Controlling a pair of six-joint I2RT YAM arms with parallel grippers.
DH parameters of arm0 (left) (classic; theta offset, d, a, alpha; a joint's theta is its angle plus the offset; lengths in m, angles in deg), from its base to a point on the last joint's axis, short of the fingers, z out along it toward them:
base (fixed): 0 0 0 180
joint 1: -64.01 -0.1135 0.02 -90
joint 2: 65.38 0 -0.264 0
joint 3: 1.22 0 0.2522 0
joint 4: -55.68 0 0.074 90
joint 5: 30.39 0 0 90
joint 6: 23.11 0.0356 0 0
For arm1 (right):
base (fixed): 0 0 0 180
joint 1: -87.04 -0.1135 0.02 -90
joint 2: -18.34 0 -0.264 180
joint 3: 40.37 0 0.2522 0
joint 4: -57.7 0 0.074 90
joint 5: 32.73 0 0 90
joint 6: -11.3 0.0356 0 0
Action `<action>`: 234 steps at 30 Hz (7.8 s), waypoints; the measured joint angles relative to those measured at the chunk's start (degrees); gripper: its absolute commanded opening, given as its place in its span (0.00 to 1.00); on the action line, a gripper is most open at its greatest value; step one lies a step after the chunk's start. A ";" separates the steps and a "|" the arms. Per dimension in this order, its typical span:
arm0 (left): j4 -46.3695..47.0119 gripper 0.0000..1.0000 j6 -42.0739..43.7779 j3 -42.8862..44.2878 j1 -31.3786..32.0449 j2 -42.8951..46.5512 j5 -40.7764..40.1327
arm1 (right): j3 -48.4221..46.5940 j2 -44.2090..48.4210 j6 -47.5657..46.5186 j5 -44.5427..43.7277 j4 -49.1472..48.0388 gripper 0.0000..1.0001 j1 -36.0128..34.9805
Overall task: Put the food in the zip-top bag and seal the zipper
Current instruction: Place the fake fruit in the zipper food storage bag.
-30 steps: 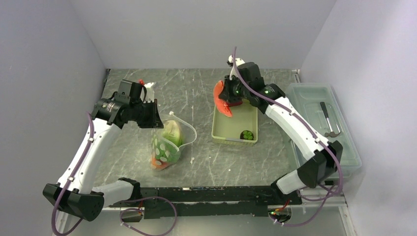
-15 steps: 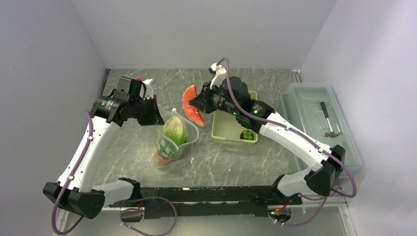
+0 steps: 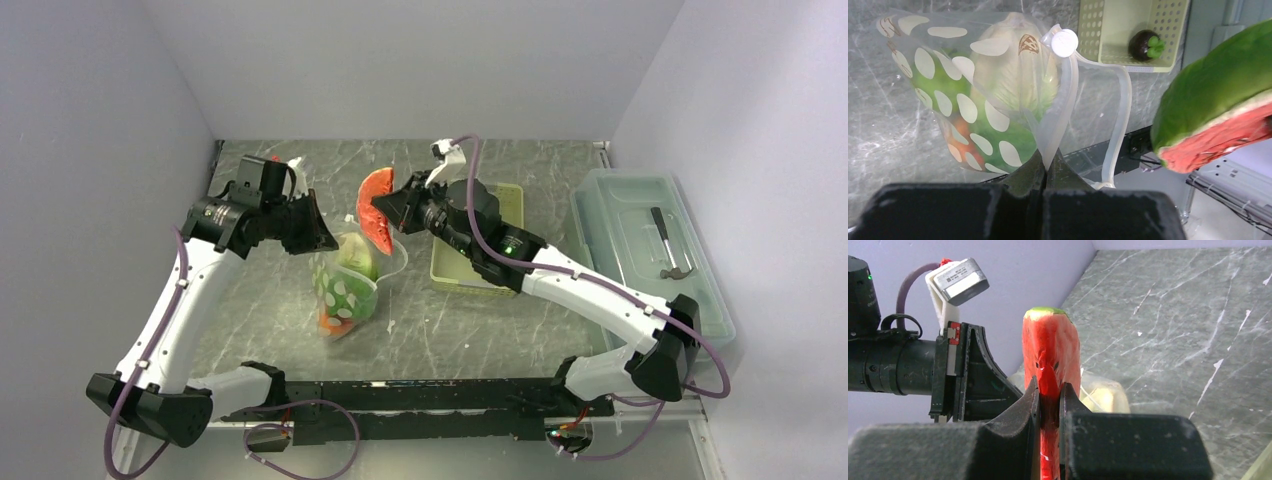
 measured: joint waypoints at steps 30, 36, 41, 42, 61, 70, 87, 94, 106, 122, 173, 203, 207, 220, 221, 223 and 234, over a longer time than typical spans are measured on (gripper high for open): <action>9.31 0.00 -21.92 -6.73 -1.14 3.58 3.28 | 9.18 -4.02 7.65 -25.94 -15.89 0.00 -11.15; 8.96 0.00 -23.67 -6.73 -1.16 3.58 2.64 | 9.16 -6.88 11.26 -30.45 -13.75 0.00 -12.37; 8.87 0.00 -24.20 -6.73 -1.16 3.63 2.62 | 9.16 -8.96 13.62 -32.50 -10.54 0.00 -12.85; 8.90 0.00 -24.24 -6.73 -1.16 3.63 2.62 | 9.16 -9.11 13.92 -32.48 -10.40 0.00 -12.85; 8.85 0.00 -24.33 -6.93 -1.16 3.63 2.64 | 5.84 -13.11 16.46 -23.91 -9.92 0.38 -12.81; 8.74 0.00 -23.69 -7.02 -1.16 3.78 2.86 | 5.73 -13.18 15.28 -21.44 -9.79 0.46 -12.57; 8.31 0.00 -17.46 -7.02 -1.16 4.79 4.79 | 5.88 -7.45 10.14 -20.52 -5.97 0.53 -10.93; 8.48 0.00 -14.10 -7.02 -1.16 4.76 8.20 | 5.86 -6.47 6.69 -17.73 -2.56 0.54 -8.55; 8.48 0.00 -7.87 -6.95 -1.16 3.85 12.57 | 5.88 -6.47 1.05 -0.66 -0.81 0.51 -0.68; 8.04 0.00 -2.89 -6.95 -1.18 3.50 15.82 | 7.87 -5.03 -1.73 14.60 -3.19 0.00 4.35; 11.39 0.00 -17.38 -8.09 -1.33 2.51 13.94 | 9.70 -8.81 20.22 -29.73 -11.82 0.00 -9.29; 9.51 0.00 -18.97 -9.44 -1.60 2.03 14.86 | 22.58 -5.09 10.95 -1.62 -26.84 0.00 -9.40; 9.92 0.00 -18.69 -9.25 -1.60 2.12 14.95 | 23.32 -4.87 9.66 4.15 -26.51 0.00 -9.40; 11.10 0.00 -18.60 -9.25 -1.60 2.14 16.85 | 23.12 -4.98 9.38 8.28 -25.62 0.42 -9.40; 11.10 0.00 -18.49 -9.25 -1.60 2.14 17.05 | 22.84 -5.07 9.18 8.41 -24.98 0.45 -9.40; 11.15 0.00 -17.62 -9.22 -1.60 2.14 17.51 | 22.08 -5.25 8.52 8.61 -23.41 0.48 -9.42; 10.67 0.00 -12.28 -8.15 -1.60 2.19 16.33 | 19.15 -2.78 2.01 6.25 -14.88 0.52 -9.31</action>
